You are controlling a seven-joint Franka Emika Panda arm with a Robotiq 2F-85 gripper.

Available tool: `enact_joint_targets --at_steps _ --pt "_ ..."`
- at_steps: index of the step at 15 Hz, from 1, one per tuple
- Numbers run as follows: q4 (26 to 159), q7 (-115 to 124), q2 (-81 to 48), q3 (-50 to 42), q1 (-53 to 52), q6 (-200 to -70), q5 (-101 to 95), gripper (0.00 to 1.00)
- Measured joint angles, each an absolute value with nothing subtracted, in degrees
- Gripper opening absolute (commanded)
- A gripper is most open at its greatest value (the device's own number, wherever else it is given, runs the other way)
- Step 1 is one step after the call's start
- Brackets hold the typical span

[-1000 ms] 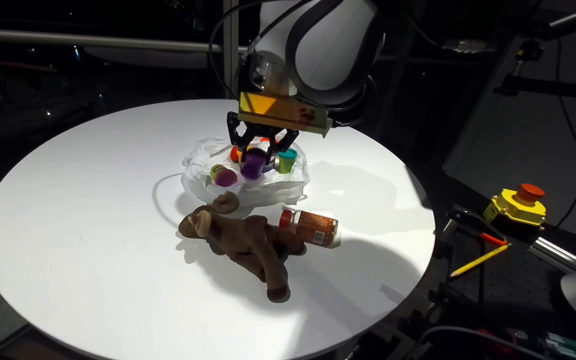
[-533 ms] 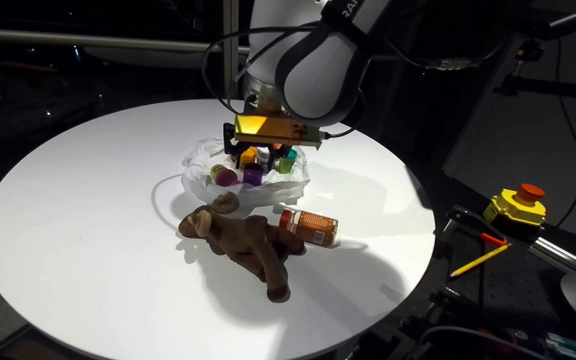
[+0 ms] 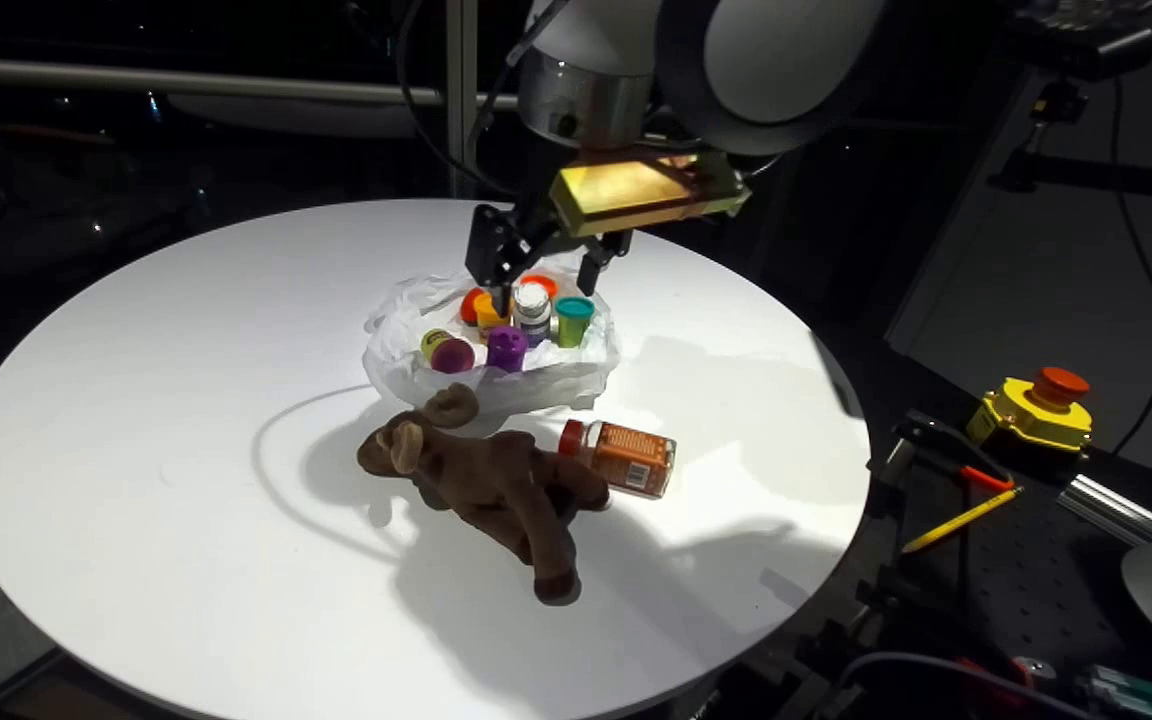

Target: Put all the contents in the white plastic bag

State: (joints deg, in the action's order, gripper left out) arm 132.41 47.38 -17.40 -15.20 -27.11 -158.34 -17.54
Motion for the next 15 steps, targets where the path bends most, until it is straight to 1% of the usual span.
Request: enact_joint_targets --at_steps 3,5,9,15 --pt "140.1 40.6 -10.4 -11.5 -23.5 -154.7 -20.4 1.00" --pt "144.3 35.0 -8.5 -8.2 -20.2 -154.2 -20.4 1.00" --pt "149.2 27.2 -9.6 -4.1 -16.7 -155.0 -22.0 1.00" --pt "149.6 26.8 -14.6 -3.1 -16.9 -160.2 -26.4 1.00"
